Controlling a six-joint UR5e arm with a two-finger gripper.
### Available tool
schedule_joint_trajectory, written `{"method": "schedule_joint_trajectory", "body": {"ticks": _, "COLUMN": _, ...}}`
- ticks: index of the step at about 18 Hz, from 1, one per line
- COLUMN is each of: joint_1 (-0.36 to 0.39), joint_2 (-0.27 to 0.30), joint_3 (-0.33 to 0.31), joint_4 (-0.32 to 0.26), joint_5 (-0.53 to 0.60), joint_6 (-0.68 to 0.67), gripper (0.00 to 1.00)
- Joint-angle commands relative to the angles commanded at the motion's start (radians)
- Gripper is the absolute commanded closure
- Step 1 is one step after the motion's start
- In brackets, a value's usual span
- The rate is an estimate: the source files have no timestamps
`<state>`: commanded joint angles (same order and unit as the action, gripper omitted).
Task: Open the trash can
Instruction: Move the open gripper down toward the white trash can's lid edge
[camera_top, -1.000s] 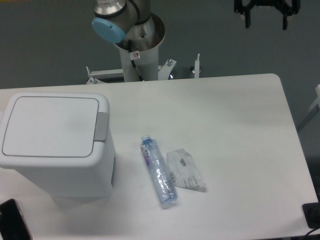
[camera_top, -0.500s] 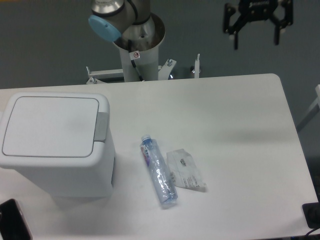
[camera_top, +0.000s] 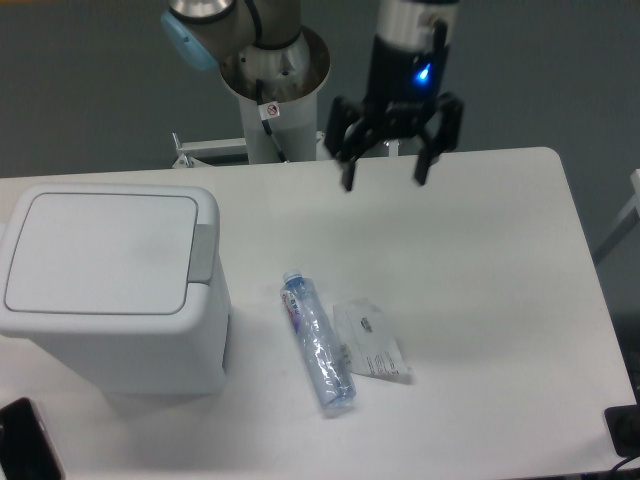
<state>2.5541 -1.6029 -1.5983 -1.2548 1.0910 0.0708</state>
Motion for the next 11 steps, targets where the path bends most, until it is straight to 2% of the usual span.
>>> {"method": "schedule_joint_trajectory", "body": {"ticks": 3, "joint_1": -0.011, "joint_2": -0.023, "joint_3": 0.006, "joint_4": 0.000, "joint_5": -0.055, "joint_6": -0.043, "gripper": 0.00}}
{"method": "schedule_joint_trajectory", "body": {"ticks": 7, "joint_1": -0.067, "joint_2": -0.035, "joint_3": 0.006, "joint_4": 0.038, "joint_5": -0.049, "joint_6": -0.085, "gripper": 0.00}}
{"method": "schedule_joint_trajectory", "body": {"ticks": 11, "joint_1": -0.106, "joint_2": -0.051, "joint_3": 0.008, "joint_4": 0.051, "joint_5": -0.049, "joint_6": -0.083, "gripper": 0.00}}
